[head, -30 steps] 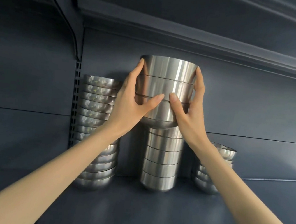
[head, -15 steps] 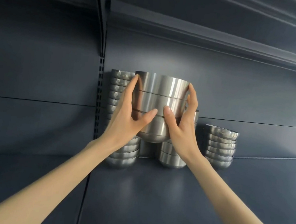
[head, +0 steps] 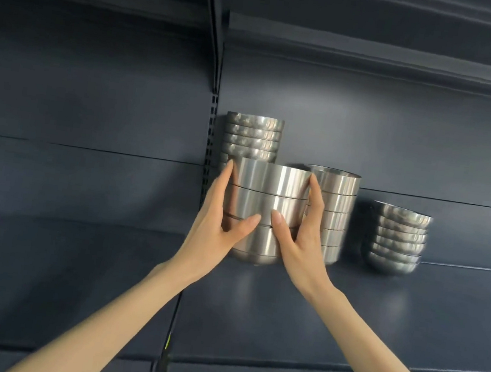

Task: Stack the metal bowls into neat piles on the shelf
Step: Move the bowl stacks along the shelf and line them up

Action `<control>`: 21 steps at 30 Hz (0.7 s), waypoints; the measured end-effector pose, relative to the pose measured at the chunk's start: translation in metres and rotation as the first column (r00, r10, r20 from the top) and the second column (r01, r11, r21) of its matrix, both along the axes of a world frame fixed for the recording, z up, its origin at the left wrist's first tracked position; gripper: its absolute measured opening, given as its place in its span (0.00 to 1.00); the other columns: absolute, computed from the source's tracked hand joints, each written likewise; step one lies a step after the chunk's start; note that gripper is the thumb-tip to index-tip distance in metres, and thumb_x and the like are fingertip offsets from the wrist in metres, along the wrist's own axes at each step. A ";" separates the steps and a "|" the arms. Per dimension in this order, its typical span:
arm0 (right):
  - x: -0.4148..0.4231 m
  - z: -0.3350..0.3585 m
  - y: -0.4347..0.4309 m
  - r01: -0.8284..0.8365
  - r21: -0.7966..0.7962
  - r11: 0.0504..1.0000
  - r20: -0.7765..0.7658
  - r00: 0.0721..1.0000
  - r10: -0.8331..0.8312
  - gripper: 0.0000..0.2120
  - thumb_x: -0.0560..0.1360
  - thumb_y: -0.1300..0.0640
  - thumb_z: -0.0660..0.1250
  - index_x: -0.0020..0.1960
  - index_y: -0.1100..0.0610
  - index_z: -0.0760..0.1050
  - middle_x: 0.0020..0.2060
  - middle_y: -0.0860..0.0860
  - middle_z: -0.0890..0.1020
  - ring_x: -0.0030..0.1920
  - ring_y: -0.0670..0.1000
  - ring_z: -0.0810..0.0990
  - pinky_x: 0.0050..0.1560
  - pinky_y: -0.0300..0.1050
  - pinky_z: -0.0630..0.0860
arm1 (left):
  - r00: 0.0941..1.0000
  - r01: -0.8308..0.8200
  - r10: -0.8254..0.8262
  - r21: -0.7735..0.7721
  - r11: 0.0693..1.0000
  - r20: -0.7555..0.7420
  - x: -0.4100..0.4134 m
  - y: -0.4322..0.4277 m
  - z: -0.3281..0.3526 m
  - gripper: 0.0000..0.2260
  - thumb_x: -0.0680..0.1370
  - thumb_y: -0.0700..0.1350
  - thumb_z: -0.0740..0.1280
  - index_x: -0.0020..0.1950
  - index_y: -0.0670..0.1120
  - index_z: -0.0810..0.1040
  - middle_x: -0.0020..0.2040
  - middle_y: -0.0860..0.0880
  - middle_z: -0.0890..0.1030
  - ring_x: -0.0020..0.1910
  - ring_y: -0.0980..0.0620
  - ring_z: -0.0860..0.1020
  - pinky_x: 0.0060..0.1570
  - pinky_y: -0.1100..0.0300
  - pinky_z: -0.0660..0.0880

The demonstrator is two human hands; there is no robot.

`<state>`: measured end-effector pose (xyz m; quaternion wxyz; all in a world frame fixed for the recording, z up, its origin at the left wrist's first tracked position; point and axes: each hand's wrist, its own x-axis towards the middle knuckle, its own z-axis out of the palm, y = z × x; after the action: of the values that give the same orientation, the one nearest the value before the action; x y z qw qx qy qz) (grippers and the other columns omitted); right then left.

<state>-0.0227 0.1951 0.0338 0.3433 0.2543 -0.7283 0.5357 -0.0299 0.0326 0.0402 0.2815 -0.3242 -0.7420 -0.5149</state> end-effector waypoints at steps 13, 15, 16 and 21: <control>0.023 -0.030 -0.043 -0.164 0.176 0.971 0.031 0.986 0.161 0.39 0.77 0.40 0.62 0.70 0.30 0.33 0.70 0.24 0.37 0.74 0.48 0.54 0.78 0.52 0.51 | 0.986 -0.168 0.169 0.078 0.983 0.001 0.050 -0.049 -0.027 0.37 0.71 0.61 0.68 0.72 0.67 0.47 0.70 0.69 0.58 0.72 0.64 0.61 0.67 0.68 0.65; 0.019 -0.029 -0.055 -0.161 0.213 0.964 0.023 0.987 0.159 0.38 0.76 0.34 0.60 0.69 0.25 0.32 0.72 0.27 0.36 0.61 0.56 0.61 0.73 0.65 0.58 | 0.985 -0.168 0.170 0.102 0.981 -0.008 0.052 -0.064 -0.027 0.37 0.71 0.61 0.67 0.72 0.66 0.48 0.72 0.65 0.59 0.71 0.64 0.62 0.65 0.68 0.66; 0.018 -0.027 -0.064 -0.165 0.225 0.960 0.019 0.986 0.165 0.38 0.75 0.32 0.60 0.68 0.24 0.31 0.73 0.28 0.36 0.59 0.57 0.62 0.72 0.67 0.59 | 0.986 -0.163 0.165 0.118 0.980 -0.008 0.052 -0.073 -0.026 0.37 0.71 0.60 0.67 0.72 0.66 0.48 0.73 0.63 0.59 0.72 0.63 0.62 0.65 0.67 0.68; 0.018 -0.016 -0.123 -0.175 0.242 0.954 -0.018 0.983 0.185 0.38 0.76 0.34 0.59 0.69 0.27 0.31 0.74 0.30 0.39 0.78 0.49 0.50 0.75 0.61 0.58 | 0.981 -0.188 0.192 0.147 0.971 -0.012 0.052 -0.130 -0.022 0.38 0.74 0.53 0.70 0.75 0.60 0.49 0.72 0.61 0.59 0.70 0.65 0.64 0.60 0.72 0.68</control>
<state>-0.0048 0.0716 0.0178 0.2746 0.3698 -0.7543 0.4678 0.0221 -0.0971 0.0185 0.3618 -0.2371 -0.7265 -0.5340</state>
